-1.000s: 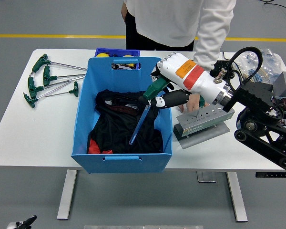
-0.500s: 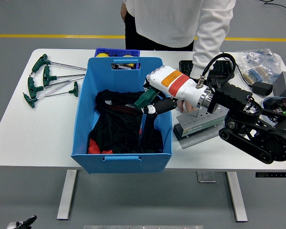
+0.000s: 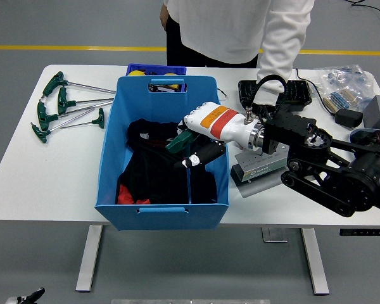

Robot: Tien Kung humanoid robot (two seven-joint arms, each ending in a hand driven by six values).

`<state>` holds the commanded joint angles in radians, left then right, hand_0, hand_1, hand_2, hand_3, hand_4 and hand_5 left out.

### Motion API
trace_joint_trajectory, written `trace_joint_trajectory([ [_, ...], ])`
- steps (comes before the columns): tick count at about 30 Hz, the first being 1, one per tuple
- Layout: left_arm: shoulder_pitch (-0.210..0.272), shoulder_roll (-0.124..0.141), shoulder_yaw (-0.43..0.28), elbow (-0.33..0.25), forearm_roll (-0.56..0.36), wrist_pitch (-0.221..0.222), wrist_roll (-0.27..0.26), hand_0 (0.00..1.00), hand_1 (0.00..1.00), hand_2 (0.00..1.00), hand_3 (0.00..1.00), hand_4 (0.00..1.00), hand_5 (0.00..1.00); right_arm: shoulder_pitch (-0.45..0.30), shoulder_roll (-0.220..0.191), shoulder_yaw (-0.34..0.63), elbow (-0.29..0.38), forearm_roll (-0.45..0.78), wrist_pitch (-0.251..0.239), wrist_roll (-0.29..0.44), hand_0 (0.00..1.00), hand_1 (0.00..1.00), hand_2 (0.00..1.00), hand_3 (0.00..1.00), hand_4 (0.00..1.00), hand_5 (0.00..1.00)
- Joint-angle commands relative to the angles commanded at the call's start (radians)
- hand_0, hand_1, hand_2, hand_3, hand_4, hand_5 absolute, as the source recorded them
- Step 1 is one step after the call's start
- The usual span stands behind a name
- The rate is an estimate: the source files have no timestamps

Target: Lift tool from toolbox,place it in box,lift tool from toolbox,place it in box

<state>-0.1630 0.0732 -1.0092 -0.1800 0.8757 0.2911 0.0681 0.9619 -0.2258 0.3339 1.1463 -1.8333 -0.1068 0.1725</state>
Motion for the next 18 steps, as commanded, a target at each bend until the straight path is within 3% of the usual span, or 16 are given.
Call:
trace_joint_trajectory([
  [3,0.000,-0.002,-0.021,0.000,0.025,0.002,0.004,0.717,0.714,0.742,0.633,0.632,0.510,0.002,0.005,0.003,-0.002,0.005,-0.015,0.010,0.806,0.734,0.790,0.818,0.998,0.849],
  [4,0.001,-0.002,-0.025,0.000,0.029,0.004,0.004,0.716,0.714,0.742,0.632,0.631,0.508,0.003,0.008,0.006,-0.003,0.009,-0.023,0.015,0.933,0.849,0.890,0.920,0.998,0.858],
  [11,0.001,-0.002,-0.009,0.000,0.022,0.011,0.007,0.716,0.714,0.742,0.632,0.632,0.511,0.007,0.018,0.026,-0.008,0.022,-0.051,0.033,0.970,0.873,0.910,0.929,0.998,0.864],
  [18,0.002,-0.004,-0.021,0.000,0.034,0.011,0.009,0.716,0.714,0.742,0.632,0.631,0.509,-0.006,0.011,0.050,-0.019,0.024,-0.049,0.030,0.982,0.883,0.915,0.931,0.998,0.865],
])
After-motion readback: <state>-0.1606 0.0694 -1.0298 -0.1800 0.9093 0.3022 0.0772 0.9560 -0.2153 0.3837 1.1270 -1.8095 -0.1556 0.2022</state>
